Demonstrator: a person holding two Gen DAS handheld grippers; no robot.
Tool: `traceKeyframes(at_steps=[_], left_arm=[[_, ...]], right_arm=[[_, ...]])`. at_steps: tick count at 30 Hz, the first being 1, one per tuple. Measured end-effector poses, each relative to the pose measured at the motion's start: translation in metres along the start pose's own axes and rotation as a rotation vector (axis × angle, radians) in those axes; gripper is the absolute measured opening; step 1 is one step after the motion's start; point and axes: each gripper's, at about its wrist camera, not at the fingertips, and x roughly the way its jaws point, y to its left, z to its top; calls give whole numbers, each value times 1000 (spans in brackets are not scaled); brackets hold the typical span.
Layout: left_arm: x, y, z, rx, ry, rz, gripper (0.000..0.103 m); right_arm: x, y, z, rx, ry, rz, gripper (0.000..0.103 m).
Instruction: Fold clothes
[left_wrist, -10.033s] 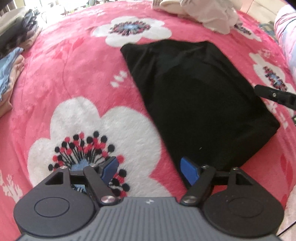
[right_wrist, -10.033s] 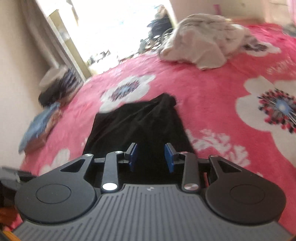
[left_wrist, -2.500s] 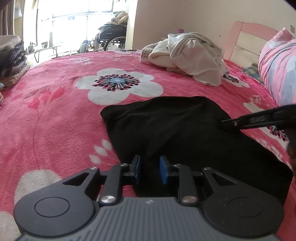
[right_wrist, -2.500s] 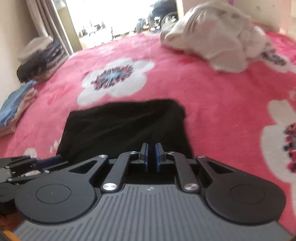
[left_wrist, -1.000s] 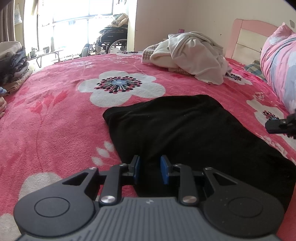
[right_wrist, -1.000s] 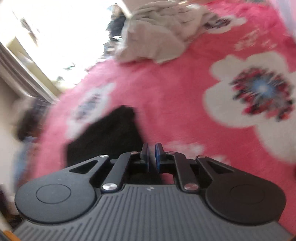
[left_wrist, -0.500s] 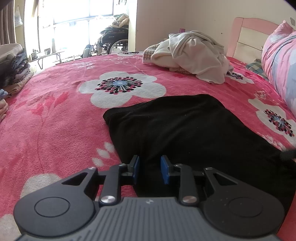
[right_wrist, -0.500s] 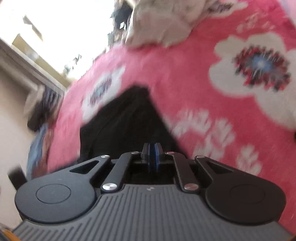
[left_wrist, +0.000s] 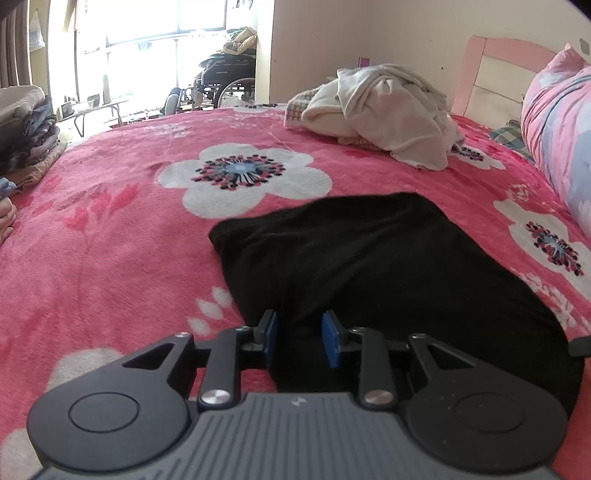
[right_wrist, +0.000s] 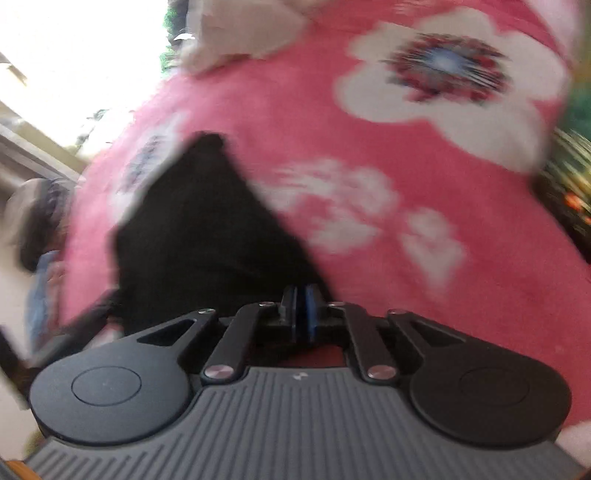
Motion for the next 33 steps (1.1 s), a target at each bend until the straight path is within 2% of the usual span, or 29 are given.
traceKeyframes(at_steps=[1,2,3,5,8,11,13,14,16,19,20,22,24,26,28,31,33], left_arm=[[-6,3,1,-2,-14,-8,31],[-12,6,3,-4,-28,-16,32],[-19,8,4,-4,-46,-33,32],[-33,9,5,13,-67,-108,34],[-49,-1,-2,79,-51,-274,35],[-54,-19,-20,118,52,-444,34],[-53,-29,-35,124,140,-528,34],[-53,-32,-43,127,173,-537,34],[-53,-35,-57,140,213,-523,32],[-57,-28,-62,121,223,-528,32],[-57,-25,-63,114,229,-528,31],[-59,-22,-64,108,237,-525,28],[-59,-20,-65,110,241,-520,28],[-62,-18,-68,104,244,-518,28],[-64,-14,-69,86,251,-518,28],[-66,-5,-69,45,264,-536,28],[-68,1,-68,14,270,-548,28]], right_arm=[[-7,0,1,-11,-36,-66,7],[-15,2,1,-49,-72,-129,7],[-24,4,2,-69,-101,-148,7],[-32,8,4,-70,-127,-102,7],[-29,23,3,-104,-135,-13,8],[-6,33,-3,-107,-58,95,7],[11,23,-9,-53,-2,69,6],[11,16,-11,-22,-2,41,0],[3,4,-14,36,-29,13,0],[-17,19,-14,-69,-121,-111,8],[-22,25,-14,-100,-143,-110,8],[-23,36,-14,-125,-157,-46,8],[-18,48,-18,-149,-135,48,9],[-1,55,-26,-162,-58,123,9],[17,52,-39,-151,42,100,10],[10,38,-48,-77,72,81,10],[1,35,-51,-69,92,18,11]])
